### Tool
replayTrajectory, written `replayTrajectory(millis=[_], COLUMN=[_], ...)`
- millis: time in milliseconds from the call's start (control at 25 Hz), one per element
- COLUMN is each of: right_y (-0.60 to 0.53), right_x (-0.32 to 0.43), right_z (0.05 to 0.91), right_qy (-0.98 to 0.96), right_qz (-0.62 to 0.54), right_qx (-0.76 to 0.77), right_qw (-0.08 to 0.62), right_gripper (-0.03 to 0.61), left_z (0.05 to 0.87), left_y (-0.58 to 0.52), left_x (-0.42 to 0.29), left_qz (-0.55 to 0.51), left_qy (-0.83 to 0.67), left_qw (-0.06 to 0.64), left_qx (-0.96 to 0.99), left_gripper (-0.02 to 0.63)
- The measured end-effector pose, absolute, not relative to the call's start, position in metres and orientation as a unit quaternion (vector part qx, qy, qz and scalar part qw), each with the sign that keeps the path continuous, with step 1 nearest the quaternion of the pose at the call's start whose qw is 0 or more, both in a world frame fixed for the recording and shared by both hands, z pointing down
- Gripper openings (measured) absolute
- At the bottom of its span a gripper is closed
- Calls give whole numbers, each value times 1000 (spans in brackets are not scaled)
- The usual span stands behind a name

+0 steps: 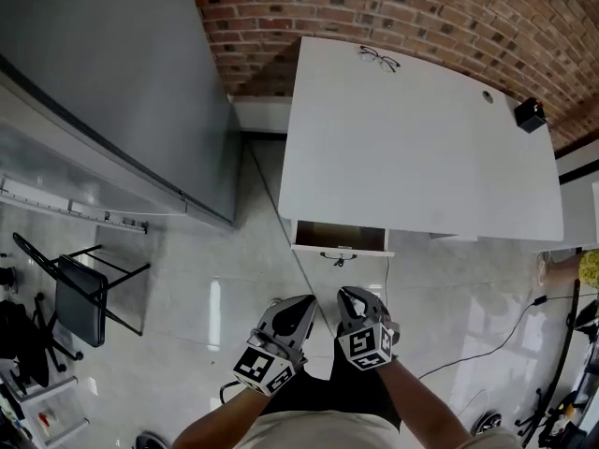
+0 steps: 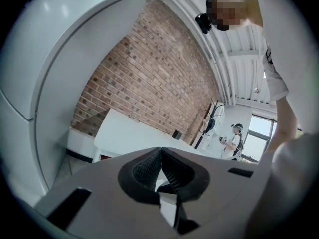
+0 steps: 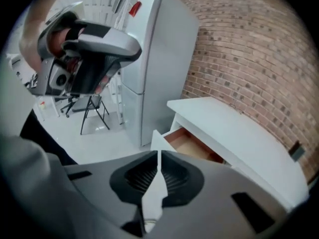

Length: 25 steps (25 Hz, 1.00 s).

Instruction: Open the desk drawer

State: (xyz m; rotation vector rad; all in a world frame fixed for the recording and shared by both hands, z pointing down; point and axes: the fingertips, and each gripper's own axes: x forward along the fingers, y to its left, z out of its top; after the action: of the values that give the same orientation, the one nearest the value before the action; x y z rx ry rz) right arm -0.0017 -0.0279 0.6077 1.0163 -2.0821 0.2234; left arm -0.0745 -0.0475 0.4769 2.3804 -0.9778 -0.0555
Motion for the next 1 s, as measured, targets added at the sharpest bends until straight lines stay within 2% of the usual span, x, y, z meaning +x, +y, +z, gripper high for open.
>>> replayTrajectory(millis=[400, 760, 1000], right_y=[-8, 22, 24], right_x=[47, 109, 121], right_z=[518, 444, 396], right_qy=[-835, -871, -874], right_qz=[99, 130, 151], right_qx=[438, 424, 442], right_qw=[316, 211, 135], right_gripper=[28, 28, 28], left_z=[407, 382, 364], left_y=[-31, 6, 17], left_x=[-21, 48, 61], left_qz=[-22, -27, -34], left_qy=[-358, -427, -415], left_qw=[221, 213, 213], left_qx=[907, 879, 884], left_gripper=[8, 8, 8])
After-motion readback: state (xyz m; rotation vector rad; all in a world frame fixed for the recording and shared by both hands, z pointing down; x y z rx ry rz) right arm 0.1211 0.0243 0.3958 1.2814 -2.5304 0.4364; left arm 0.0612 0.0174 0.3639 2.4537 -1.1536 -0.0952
